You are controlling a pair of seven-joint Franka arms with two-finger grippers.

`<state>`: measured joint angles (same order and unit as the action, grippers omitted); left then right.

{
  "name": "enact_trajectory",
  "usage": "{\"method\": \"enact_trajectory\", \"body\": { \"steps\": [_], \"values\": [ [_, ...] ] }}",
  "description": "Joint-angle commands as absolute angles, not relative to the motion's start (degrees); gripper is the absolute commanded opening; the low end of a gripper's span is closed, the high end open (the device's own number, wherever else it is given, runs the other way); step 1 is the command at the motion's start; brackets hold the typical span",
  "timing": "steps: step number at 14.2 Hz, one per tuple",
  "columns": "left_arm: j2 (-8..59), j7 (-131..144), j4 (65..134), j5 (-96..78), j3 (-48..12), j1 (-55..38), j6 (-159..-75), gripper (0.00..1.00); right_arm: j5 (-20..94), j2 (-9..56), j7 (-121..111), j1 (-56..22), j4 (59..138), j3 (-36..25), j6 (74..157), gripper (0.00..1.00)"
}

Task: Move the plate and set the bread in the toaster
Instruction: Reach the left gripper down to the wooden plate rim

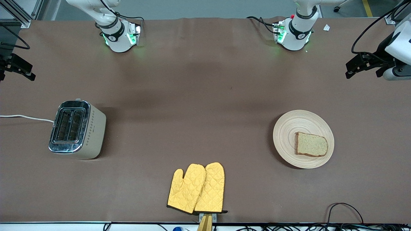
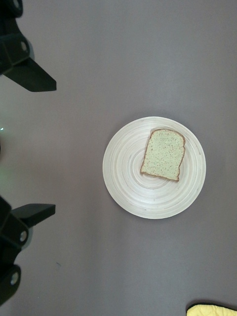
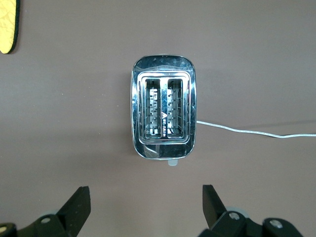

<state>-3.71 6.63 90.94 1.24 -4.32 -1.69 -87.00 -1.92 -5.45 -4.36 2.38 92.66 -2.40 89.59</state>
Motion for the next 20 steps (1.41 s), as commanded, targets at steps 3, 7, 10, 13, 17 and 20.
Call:
{"method": "enact_trajectory", "body": {
  "steps": [3,7,10,13,17,20],
  "values": [
    [-3.25,5.98,88.86,1.49,-4.39,-1.49,-86.66,1.00,-1.49,-5.63,-4.92,2.02,92.72,-2.29,89.65,1.00],
    [1.30,2.39,88.51,0.09,-3.78,-0.18,-87.53,1.00,-1.49,-5.63,-4.92,2.02,92.72,-2.29,89.56,0.93],
    [6.66,1.59,88.68,-5.43,-3.78,4.90,-91.84,1.00,-1.49,-5.63,-4.92,2.02,92.72,-2.29,89.47,0.90],
    [12.73,-3.59,88.68,-10.44,-3.78,9.48,-95.52,1.00,-1.49,-5.71,-4.92,2.11,92.72,-2.29,89.39,0.85],
    [22.55,-11.67,88.68,-21.23,-3.87,16.85,-99.31,1.00,-1.41,-5.63,-4.92,2.20,92.81,-2.37,89.30,0.79],
    [31.79,-23.07,88.51,-29.69,-3.87,22.05,-99.40,1.00,-1.41,-5.63,-4.92,2.20,92.81,-2.37,89.12,0.82]
  ]
}}
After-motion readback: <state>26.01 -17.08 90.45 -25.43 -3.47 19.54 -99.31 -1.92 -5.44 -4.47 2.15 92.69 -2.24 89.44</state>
